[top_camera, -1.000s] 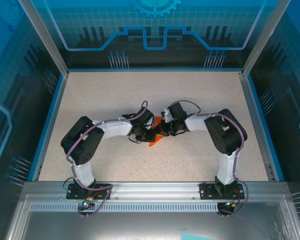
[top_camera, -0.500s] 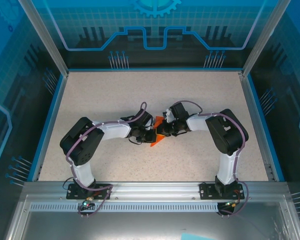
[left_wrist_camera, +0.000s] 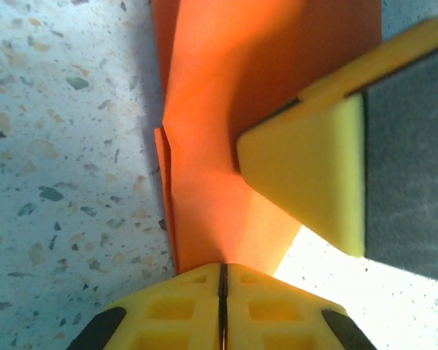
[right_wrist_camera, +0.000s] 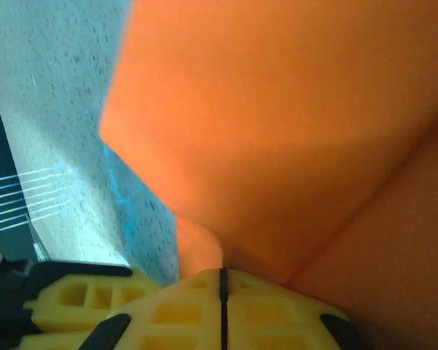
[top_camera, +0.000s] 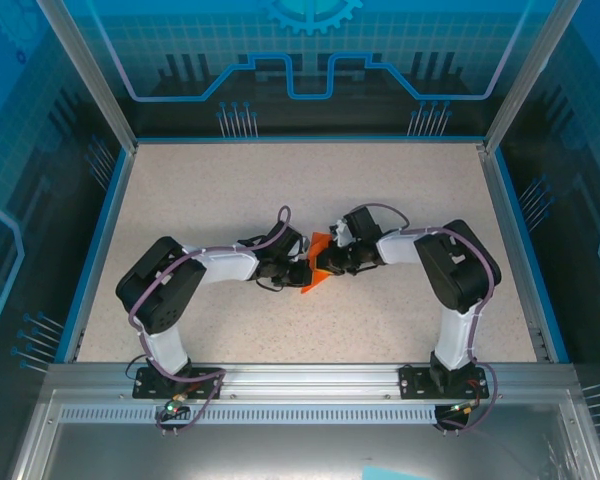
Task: Fold a paper plane with a square sheet of paper (pick it up from the middle)
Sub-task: Fourth fold the wing at the center of the table.
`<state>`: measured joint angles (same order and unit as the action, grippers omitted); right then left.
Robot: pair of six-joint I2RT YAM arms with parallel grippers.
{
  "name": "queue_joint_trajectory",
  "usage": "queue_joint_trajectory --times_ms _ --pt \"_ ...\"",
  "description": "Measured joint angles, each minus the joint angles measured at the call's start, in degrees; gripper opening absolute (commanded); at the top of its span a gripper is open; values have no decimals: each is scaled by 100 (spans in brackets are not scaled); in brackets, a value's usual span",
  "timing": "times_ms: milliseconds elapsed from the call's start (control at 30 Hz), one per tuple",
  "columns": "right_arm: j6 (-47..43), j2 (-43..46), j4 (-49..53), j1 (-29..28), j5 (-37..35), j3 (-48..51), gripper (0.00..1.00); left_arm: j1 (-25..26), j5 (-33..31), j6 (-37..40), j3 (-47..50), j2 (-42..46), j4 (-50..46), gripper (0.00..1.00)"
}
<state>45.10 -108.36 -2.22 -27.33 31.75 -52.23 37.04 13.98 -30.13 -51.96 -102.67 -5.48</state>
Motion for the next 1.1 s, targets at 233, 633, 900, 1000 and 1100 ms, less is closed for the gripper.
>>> queue_joint_trajectory --times_ms 233,633,900,1000,1100 --pt "409 199 -173 -131 63 343 9 0 4 2 0 2 -4 9" --pt "619 208 9 -221 22 197 8 0 4 2 2 9 -9 9" --pt "708 208 -22 -94 22 -105 8 0 4 7 33 20 28 9" --pt "767 188 -201 -83 24 -319 8 0 4 9 37 20 46 9" --pt "789 59 -332 -83 31 -470 8 0 4 9 37 22 46 8"
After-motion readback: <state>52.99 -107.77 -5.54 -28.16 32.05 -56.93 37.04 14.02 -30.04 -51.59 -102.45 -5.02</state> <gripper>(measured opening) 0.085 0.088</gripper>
